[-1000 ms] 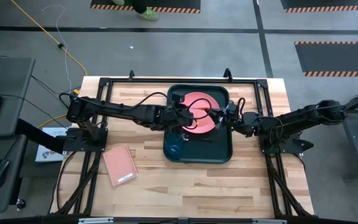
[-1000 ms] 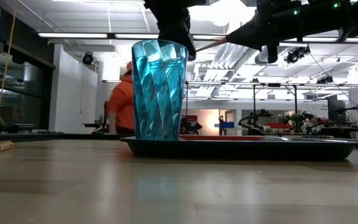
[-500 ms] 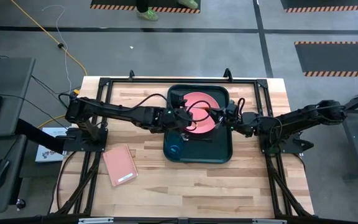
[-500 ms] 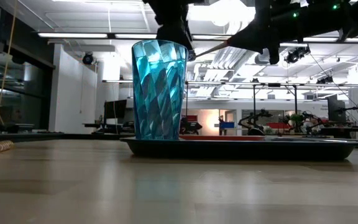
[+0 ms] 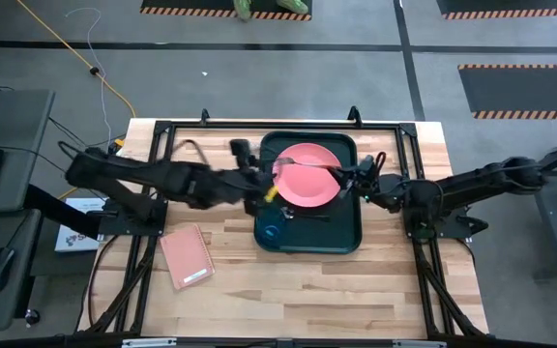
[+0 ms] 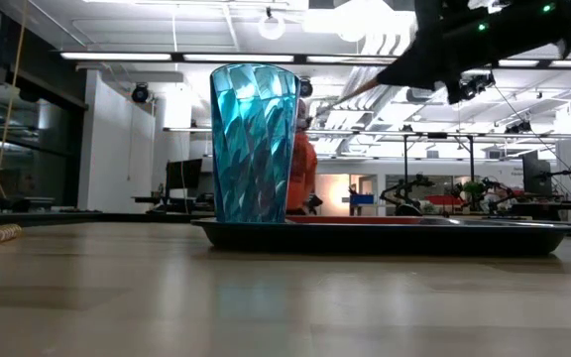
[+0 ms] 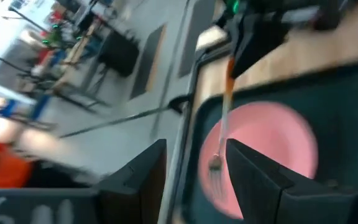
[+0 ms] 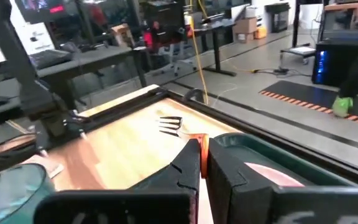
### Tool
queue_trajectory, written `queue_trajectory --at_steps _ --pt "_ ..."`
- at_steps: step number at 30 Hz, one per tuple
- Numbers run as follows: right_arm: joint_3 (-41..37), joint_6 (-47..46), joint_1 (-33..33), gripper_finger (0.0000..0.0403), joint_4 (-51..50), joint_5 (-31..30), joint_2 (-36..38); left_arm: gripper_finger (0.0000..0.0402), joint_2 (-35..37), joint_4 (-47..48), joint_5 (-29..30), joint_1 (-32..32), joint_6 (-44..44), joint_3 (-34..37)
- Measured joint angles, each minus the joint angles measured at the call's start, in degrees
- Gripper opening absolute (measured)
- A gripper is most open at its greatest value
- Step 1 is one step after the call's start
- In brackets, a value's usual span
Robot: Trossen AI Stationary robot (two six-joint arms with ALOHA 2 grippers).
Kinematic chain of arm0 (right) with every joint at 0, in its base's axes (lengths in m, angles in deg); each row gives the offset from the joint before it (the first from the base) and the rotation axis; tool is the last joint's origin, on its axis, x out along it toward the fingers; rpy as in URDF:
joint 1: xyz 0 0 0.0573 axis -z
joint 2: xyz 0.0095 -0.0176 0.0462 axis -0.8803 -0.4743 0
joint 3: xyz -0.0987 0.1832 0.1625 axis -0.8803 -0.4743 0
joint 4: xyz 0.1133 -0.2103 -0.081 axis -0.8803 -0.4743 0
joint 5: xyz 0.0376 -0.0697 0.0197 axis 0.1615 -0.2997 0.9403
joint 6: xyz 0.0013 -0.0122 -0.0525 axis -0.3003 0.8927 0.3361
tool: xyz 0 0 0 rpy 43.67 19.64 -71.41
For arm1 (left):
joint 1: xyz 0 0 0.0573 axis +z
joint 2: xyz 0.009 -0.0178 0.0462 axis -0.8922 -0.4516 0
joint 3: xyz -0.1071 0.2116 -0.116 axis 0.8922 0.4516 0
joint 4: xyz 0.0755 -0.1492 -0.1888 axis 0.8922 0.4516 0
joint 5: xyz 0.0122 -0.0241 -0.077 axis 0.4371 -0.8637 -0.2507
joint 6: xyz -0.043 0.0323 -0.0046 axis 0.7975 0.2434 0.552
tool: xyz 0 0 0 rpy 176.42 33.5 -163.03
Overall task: Pick and place plate/cup/fork/spoon on tray
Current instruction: Put the orange fork on the black table tray to the bottom of the black spoon
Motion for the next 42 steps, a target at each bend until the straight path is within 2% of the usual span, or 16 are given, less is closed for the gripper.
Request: queue_trajectory --at_steps 3,7,11,15,17,20,22,26,31,34,38,42 --pt "0.0 -0.5 -1.7 0.0 -3.7 -1.4 3.0 0.0156 5.5 -2.7 -3.1 -1.4 3.4 4.1" --pt "0.0 -1.7 -4.3 0.0 -8.3 -3.6 6.0 0.0156 13.2 -14.3 -3.5 -3.5 2.6 16.3" --pt "0.0 -4.1 -6.2 0.0 -12.1 -5.8 7.0 0.0156 21.1 -33.1 -3.6 -4.5 -0.8 33.0" --pt "0.0 -6.4 -7.2 0.0 -13.2 -5.9 6.7 0.0156 27.1 -56.4 -5.4 -4.7 -4.3 49.5" --pt "0.0 -7.6 -7.8 0.0 -14.0 -5.7 6.7 0.0156 29.2 -67.0 -7.5 -4.7 -6.0 55.6" --pt "0.0 -10.3 -9.2 0.0 -15.6 -5.0 6.3 0.0156 32.2 -76.5 -10.4 -4.7 -6.3 61.9" --pt "0.0 -13.8 -10.8 0.0 -17.6 -4.8 5.9 0.0156 34.2 -78.6 -12.0 -4.7 -5.9 64.3" --pt "0.0 -20.5 -16.3 0.0 -21.5 -6.1 4.4 0.0156 36.4 -78.6 -12.5 -4.7 -5.3 64.8" --pt "0.0 -27.5 -24.7 0.0 -22.9 -13.9 2.3 0.0156 37.1 -78.4 -12.5 -4.7 -3.9 64.8" --pt "0.0 -34.6 -29.0 0.0 -26.2 -18.4 0.5 0.0156 37.1 -78.3 -12.5 -4.7 -3.8 64.8" --pt "0.0 -45.6 -33.4 0.0 -30.1 -20.9 -2.4 0.0156 37.0 -78.3 -12.5 -4.7 -2.9 64.8" --pt "0.0 -49.4 -35.8 0.0 -27.9 -23.6 -5.7 0.0156 37.0 -78.3 -12.5 -4.7 -2.4 64.8"
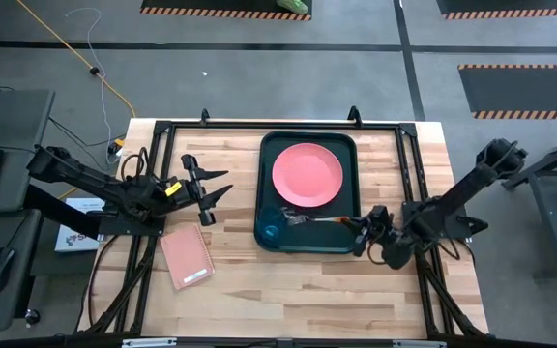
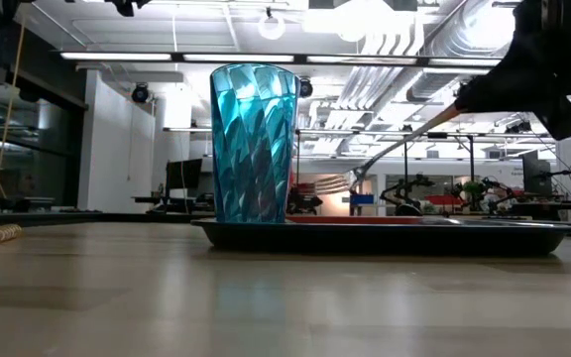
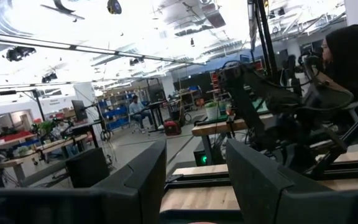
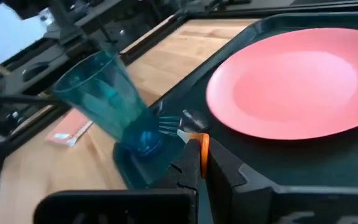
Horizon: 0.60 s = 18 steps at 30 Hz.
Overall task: Pick and place plate/cup/fork/spoon on tray
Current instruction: Put the orange fork on the black table tray to the bottom of the black spoon
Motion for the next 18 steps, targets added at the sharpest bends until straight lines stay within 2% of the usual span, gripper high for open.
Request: queue_trajectory --at_steps 3,8,12,18 --pt "0.0 -3.8 0.4 0.0 0.0 -2.6 -3.2 0.0156 0.0 0.0 0.0 0.0 0.0 0.0" --pt "0.0 -10.5 3.0 0.0 1.2 -1.6 -9.1 0.0156 0.0 0.0 0.0 0.0 0.0 0.0" --pt "0.0 -11.8 4.3 0.0 6.0 0.7 -12.5 0.0156 0.0 0.0 0.1 0.0 0.0 0.0" --pt "0.0 -11.9 4.5 0.0 9.9 1.3 -13.1 0.0156 0.0 0.0 0.6 0.0 0.0 0.0"
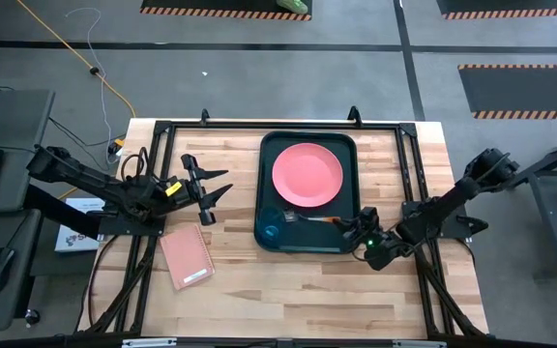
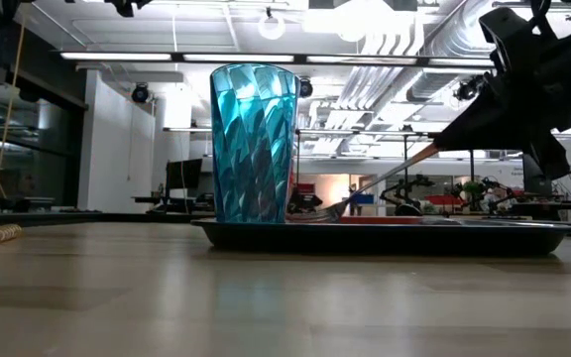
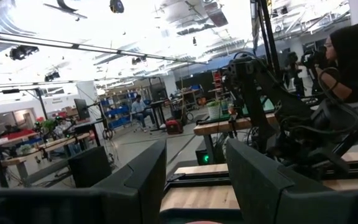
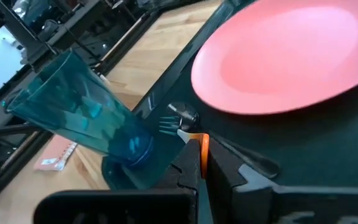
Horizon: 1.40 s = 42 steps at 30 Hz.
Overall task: Pick and place plate/cup/fork/spoon on tray
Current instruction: Put the orange fork on the black table tray to the bottom of the black spoon
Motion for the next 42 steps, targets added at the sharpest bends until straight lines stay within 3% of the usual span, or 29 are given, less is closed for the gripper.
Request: queue_trajectory --at_steps 10,18,26,42 --pt "0.0 -2.9 0.4 0.0 1.5 2.0 -0.4 0.0156 0.0 0.0 0.0 0.0 0.0 0.0" --pt "0.0 -7.9 0.4 0.0 5.3 2.3 -7.0 0.0156 0.0 0.0 0.0 0.0 0.0 0.0" --pt "0.0 -9.8 0.4 0.0 6.7 2.7 -8.0 0.0156 0.0 0.0 0.0 0.0 0.0 0.0" --pt "0.2 -24.3 1.9 0.0 -0.1 13.1 -7.9 0.0156 0.0 0.0 0.0 0.0 0.1 0.0"
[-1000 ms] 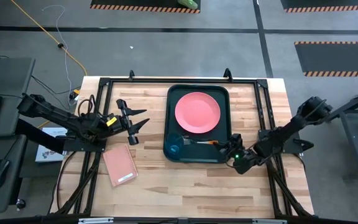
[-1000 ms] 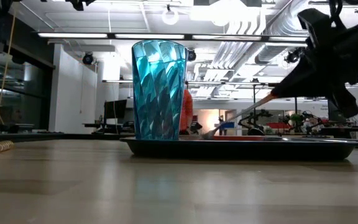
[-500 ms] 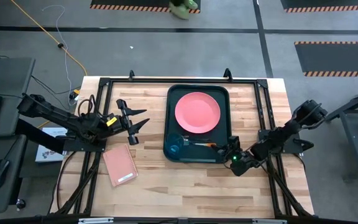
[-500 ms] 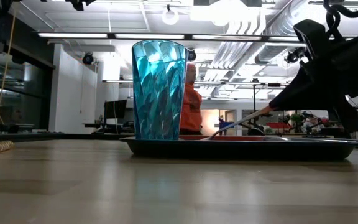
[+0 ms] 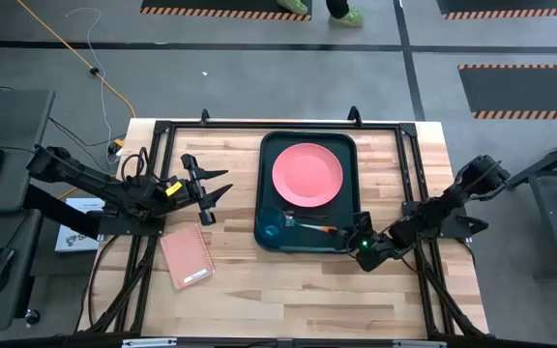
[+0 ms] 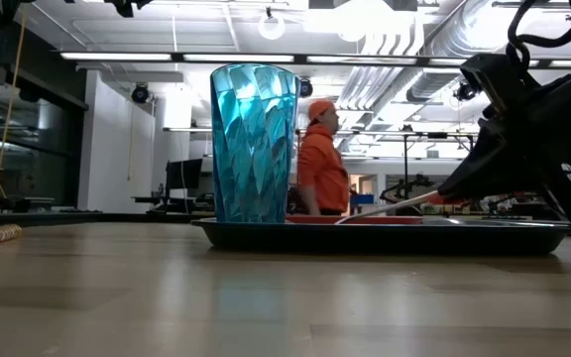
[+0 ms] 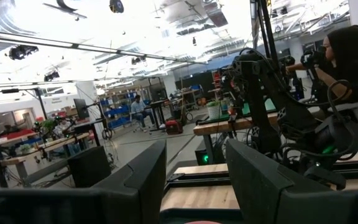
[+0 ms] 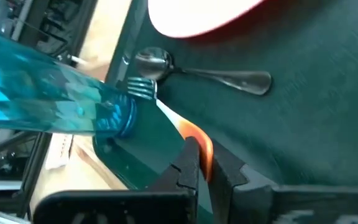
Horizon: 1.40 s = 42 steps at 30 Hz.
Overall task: Pick and place plate/cup/fork/spoon on tray
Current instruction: Put the orange fork on the black table tray to the bottom of the black spoon
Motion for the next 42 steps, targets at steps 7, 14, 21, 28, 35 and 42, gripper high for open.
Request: queue_trajectory --at_steps 7,14,21,28,35,42 --pt "-0.1 -1.0 0.1 0.0022 -1.2 3.4 -0.1 0.0156 0.0 0.0 0.0 0.0 0.0 0.0" --pt "-0.2 -1.2 2.6 0.0078 -4.7 7.8 -0.2 0.0156 0.0 0.0 0.0 0.0 0.0 0.0" --pt "-0.2 1.9 5.2 0.0111 -4.2 9.8 -0.2 0.0156 0.0 0.0 0.0 0.0 0.0 0.0" --pt "-0.2 7.9 7.5 0.0114 -4.1 13.9 -0.1 0.0156 0.0 0.0 0.0 0.0 0.0 0.0" --pt "-0.2 13.1 9.5 0.0115 -4.2 17.1 1.3 0.0156 0.0 0.0 0.0 0.0 0.0 0.0" --pt "-0.2 16.4 12.3 0.0115 -5.7 17.8 2.7 0.0156 0.0 0.0 0.0 0.0 0.0 0.0"
